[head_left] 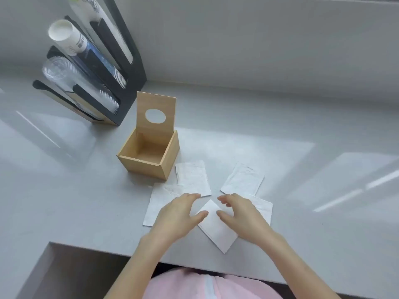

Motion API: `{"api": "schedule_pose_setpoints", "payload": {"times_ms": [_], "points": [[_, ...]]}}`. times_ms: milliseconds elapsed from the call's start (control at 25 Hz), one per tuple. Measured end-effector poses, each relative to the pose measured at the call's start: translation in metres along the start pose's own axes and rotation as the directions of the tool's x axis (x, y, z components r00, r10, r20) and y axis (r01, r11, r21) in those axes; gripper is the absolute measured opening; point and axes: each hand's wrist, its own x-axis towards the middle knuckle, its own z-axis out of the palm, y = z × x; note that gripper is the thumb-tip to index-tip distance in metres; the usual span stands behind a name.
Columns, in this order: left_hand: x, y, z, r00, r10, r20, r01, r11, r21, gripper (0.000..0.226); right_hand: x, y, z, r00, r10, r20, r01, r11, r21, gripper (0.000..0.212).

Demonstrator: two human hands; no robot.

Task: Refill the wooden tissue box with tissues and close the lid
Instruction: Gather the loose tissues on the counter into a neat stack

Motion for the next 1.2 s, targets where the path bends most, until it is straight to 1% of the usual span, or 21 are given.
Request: {"api": "schedule_pose_setpoints", "payload": {"times_ms": [80, 200, 240, 400, 480, 520, 640, 720, 800, 880, 960, 1000, 1040, 1080, 1120, 1160, 1200], "points": [[0.003, -0.001, 0.010, 0.999, -0.033, 0.006, 0.033, 0.999, -0.007, 0.056, 0.002, 0.002, 0.006, 0.999, 0.033, 0.019, -0.032, 0.999, -0.010, 0.046], [0.007, -0.005, 0.027, 0.996, -0.076, 0.052, 0.076, 0.997, 0.013, 0.061, 0.004, 0.003, 0.015, 0.995, 0.080, 0.066, -0.075, 0.994, -0.076, 0.054], [0.009, -0.006, 0.032, 0.995, -0.080, 0.056, 0.079, 0.997, 0.021, 0.060, 0.007, 0.004, 0.016, 0.994, 0.089, 0.068, -0.082, 0.992, -0.097, 0.054], [0.018, -0.003, 0.042, 0.997, -0.081, 0.008, 0.081, 0.996, 0.037, 0.042, 0.018, 0.001, 0.017, 0.994, 0.085, 0.064, -0.071, 0.978, -0.196, 0.040], [0.024, -0.001, 0.042, 0.997, -0.083, 0.008, 0.083, 0.996, 0.034, 0.035, 0.022, 0.000, 0.018, 0.995, 0.082, 0.065, -0.068, 0.979, -0.190, 0.033], [0.025, -0.001, 0.041, 0.996, -0.083, 0.015, 0.083, 0.996, 0.024, 0.034, 0.023, 0.001, 0.018, 0.994, 0.083, 0.066, -0.071, 0.983, -0.171, 0.030], [0.028, -0.001, 0.041, 0.997, -0.078, 0.023, 0.079, 0.997, -0.010, 0.030, 0.023, 0.002, 0.019, 0.995, 0.077, 0.064, -0.071, 0.993, -0.097, 0.011], [0.028, -0.003, 0.042, 0.996, -0.093, -0.002, 0.093, 0.994, -0.064, 0.025, 0.023, 0.005, 0.021, 0.997, 0.070, 0.032, -0.068, 0.996, -0.056, 0.011], [0.027, -0.006, 0.042, 0.995, -0.101, -0.020, 0.097, 0.985, -0.144, 0.018, 0.023, 0.006, 0.020, 0.996, 0.088, 0.004, -0.088, 0.994, 0.065, 0.010], [0.027, -0.007, 0.039, 0.991, -0.126, -0.054, 0.106, 0.955, -0.275, 0.018, 0.021, 0.008, 0.014, 0.993, 0.117, 0.023, -0.119, 0.952, 0.283, 0.014], [0.028, -0.004, 0.035, 0.979, -0.190, -0.068, 0.138, 0.876, -0.462, 0.025, 0.019, 0.009, 0.005, 0.989, 0.132, 0.060, -0.143, 0.836, 0.530, 0.018], [0.028, -0.002, 0.032, 0.972, -0.231, -0.039, 0.165, 0.794, -0.586, 0.030, 0.018, 0.010, 0.001, 0.989, 0.133, 0.069, -0.146, 0.750, 0.645, 0.016], [0.027, 0.001, 0.029, 0.965, -0.261, 0.009, 0.190, 0.678, -0.710, 0.034, 0.017, 0.010, -0.002, 0.988, 0.134, 0.078, -0.148, 0.658, 0.738, 0.012], [0.026, 0.003, 0.027, 0.960, -0.273, 0.060, 0.207, 0.549, -0.810, 0.038, 0.016, 0.011, -0.003, 0.987, 0.132, 0.088, -0.148, 0.575, 0.804, 0.012], [0.025, 0.004, 0.025, 0.958, -0.265, 0.110, 0.222, 0.442, -0.869, 0.040, 0.015, 0.012, -0.004, 0.987, 0.128, 0.095, -0.147, 0.510, 0.847, 0.015], [0.023, 0.005, 0.024, 0.960, -0.231, 0.160, 0.239, 0.371, -0.898, 0.039, 0.014, 0.013, -0.004, 0.987, 0.125, 0.099, -0.146, 0.463, 0.874, 0.017], [0.022, 0.006, 0.023, 0.963, -0.175, 0.205, 0.254, 0.334, -0.908, 0.036, 0.014, 0.013, -0.004, 0.987, 0.128, 0.102, -0.148, 0.433, 0.889, 0.019]]}}
